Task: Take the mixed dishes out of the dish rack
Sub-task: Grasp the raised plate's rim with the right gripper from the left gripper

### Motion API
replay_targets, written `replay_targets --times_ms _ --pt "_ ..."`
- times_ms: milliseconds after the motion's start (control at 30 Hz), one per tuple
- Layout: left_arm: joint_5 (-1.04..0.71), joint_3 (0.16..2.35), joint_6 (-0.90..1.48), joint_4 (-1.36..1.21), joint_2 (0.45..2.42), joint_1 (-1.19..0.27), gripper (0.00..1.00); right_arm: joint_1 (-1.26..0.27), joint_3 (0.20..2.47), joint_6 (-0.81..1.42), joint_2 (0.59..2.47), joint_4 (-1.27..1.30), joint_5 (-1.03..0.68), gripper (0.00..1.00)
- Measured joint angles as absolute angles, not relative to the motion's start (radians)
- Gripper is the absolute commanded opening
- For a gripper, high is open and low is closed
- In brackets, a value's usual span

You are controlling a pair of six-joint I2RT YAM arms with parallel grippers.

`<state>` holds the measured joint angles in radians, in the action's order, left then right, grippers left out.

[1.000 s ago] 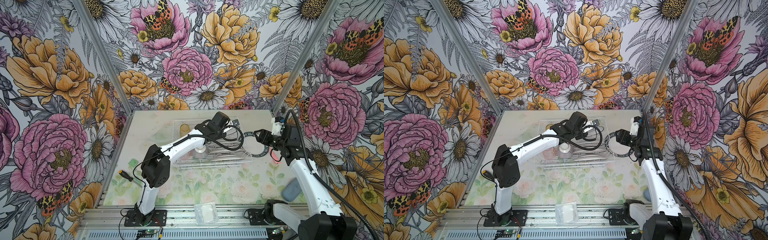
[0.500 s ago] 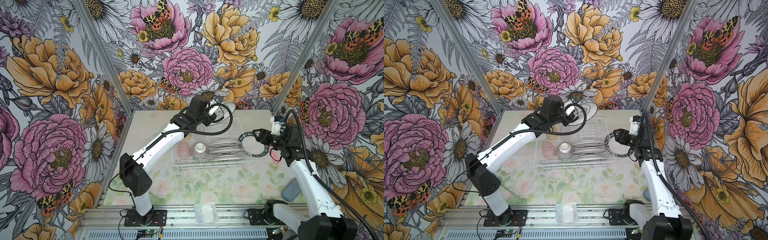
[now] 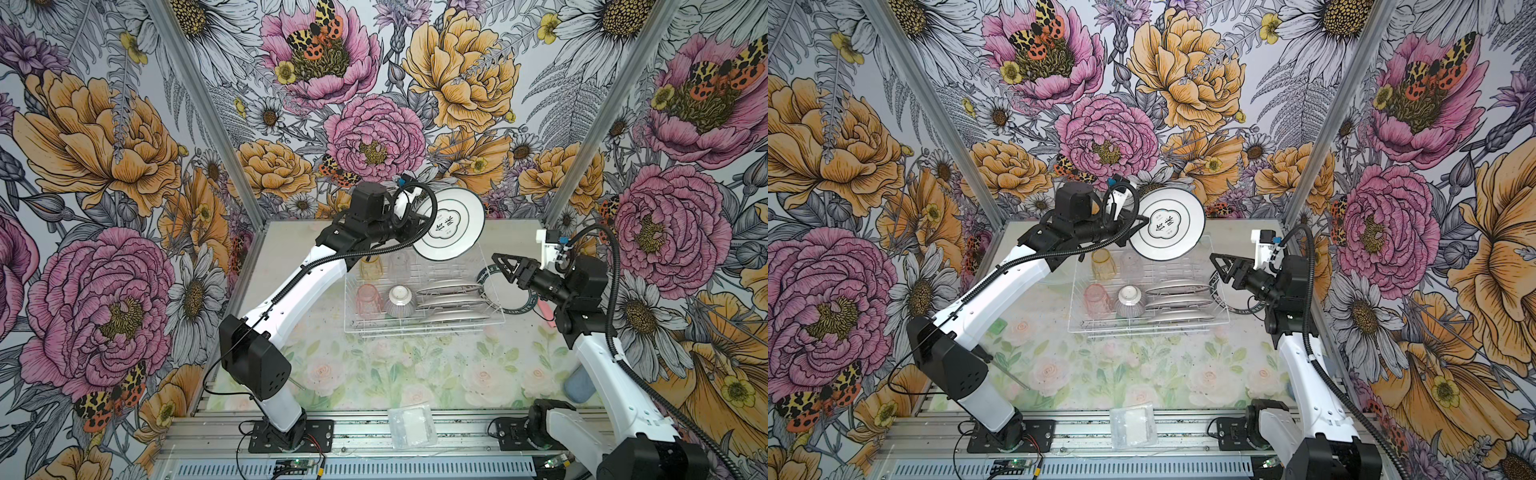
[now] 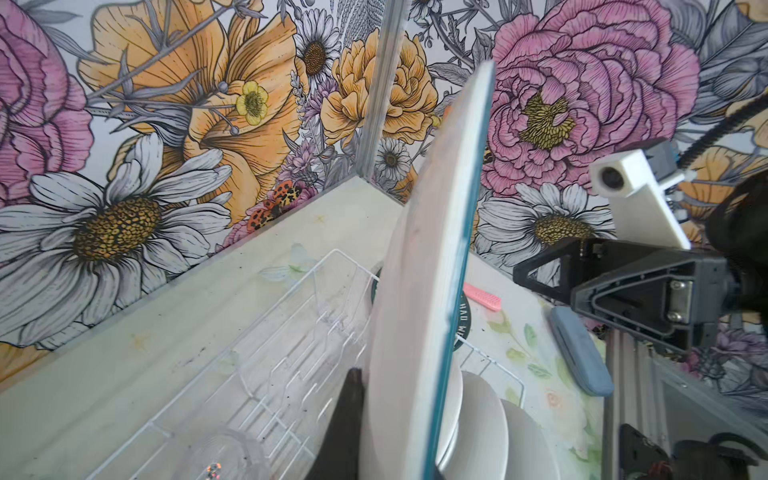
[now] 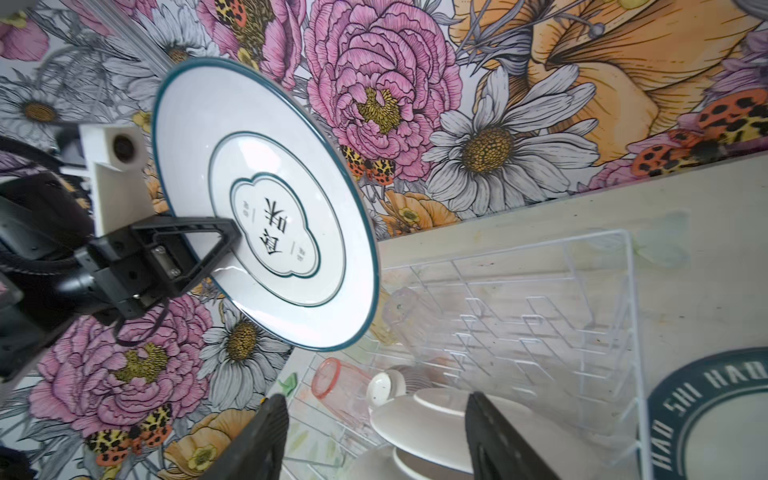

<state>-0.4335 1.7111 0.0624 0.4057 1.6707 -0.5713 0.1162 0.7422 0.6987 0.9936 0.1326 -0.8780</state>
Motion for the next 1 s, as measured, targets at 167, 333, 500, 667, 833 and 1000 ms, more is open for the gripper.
replay_targets --times_ms 167,333,500,667,833,1000 --pt "-0.538 1.648 0.184 0.299 1.671 -0.564 0.07 0.116 0.738 0.791 1.002 0.277 -0.921 0.69" --pt "-0.618 1.621 0.278 0.202 1.685 -0.564 0.07 0.116 0.737 0.825 1.002 0.337 -0.933 0.69" --pt "-0.664 1.610 0.337 0.123 1.712 -0.572 0.07 0.114 0.735 0.839 1.014 0.364 -0.933 0.68" --pt "-0.694 1.609 0.384 0.070 1.744 -0.593 0.07 0.113 0.723 0.865 1.037 0.406 -0.934 0.65" --pt "-0.721 1.608 0.429 0.009 1.790 -0.624 0.08 0.108 0.721 0.886 1.055 0.436 -0.937 0.50" --pt "-0.750 1.608 0.469 -0.031 1.817 -0.641 0.08 0.110 0.709 0.900 1.060 0.458 -0.933 0.17"
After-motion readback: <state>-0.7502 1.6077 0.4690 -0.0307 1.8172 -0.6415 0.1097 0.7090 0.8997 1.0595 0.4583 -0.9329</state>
